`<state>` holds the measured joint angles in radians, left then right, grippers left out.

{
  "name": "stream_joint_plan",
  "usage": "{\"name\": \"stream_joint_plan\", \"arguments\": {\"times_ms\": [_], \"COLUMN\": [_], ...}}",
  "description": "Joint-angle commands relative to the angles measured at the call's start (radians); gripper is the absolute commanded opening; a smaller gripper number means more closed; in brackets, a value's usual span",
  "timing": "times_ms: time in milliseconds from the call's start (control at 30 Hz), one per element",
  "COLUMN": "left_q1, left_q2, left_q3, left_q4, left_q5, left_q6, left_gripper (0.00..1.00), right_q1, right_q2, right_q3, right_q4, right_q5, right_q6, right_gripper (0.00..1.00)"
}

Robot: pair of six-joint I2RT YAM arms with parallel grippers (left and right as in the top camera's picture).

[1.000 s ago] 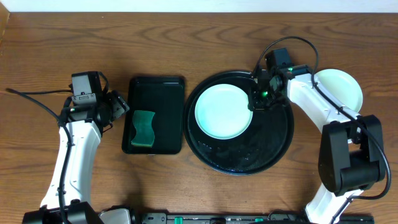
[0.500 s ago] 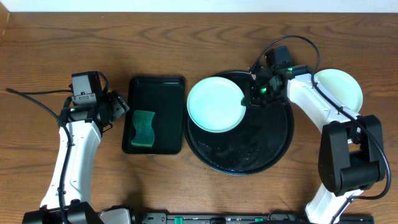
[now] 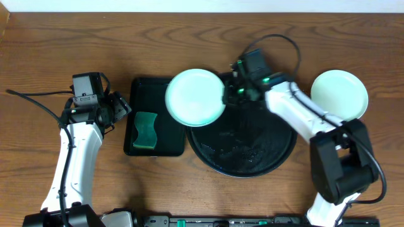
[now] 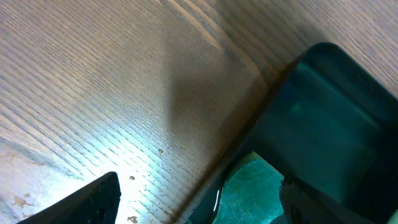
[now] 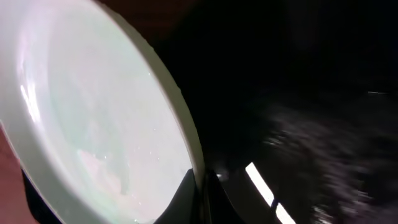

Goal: Clean dirty plates on tray and stack at the side
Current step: 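Carry the white plate left over the black rectangular tray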

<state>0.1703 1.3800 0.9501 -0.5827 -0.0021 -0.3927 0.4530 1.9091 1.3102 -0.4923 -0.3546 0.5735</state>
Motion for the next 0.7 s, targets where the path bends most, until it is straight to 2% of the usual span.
{"name": "stream_joint_plan", "arguments": {"times_ms": [0, 433, 667], "left_q1": [0.003, 0.003, 0.003], "left_q2": [-0.005, -0.005, -0.005], "left_q3": [0.02, 0.02, 0.02], "left_q4": [-0.003, -0.003, -0.003], "left_q5": [0.002, 0.002, 0.002], "left_q6": [-0.002, -0.002, -0.002], "left_gripper": [0.82, 0.82, 0.82], "right_q1": [0.079, 0.267, 0.314], "right_q2": [-0.024, -0.024, -0.024], "right_q3": [0.043, 0.055, 0.055], "right_q4": [0.055, 0.256, 0.35], "right_q5": [0.15, 0.558, 0.635], "right_q6": [0.139, 0.154, 0.15], "right_gripper": [0.01, 0.01, 0.01]}}
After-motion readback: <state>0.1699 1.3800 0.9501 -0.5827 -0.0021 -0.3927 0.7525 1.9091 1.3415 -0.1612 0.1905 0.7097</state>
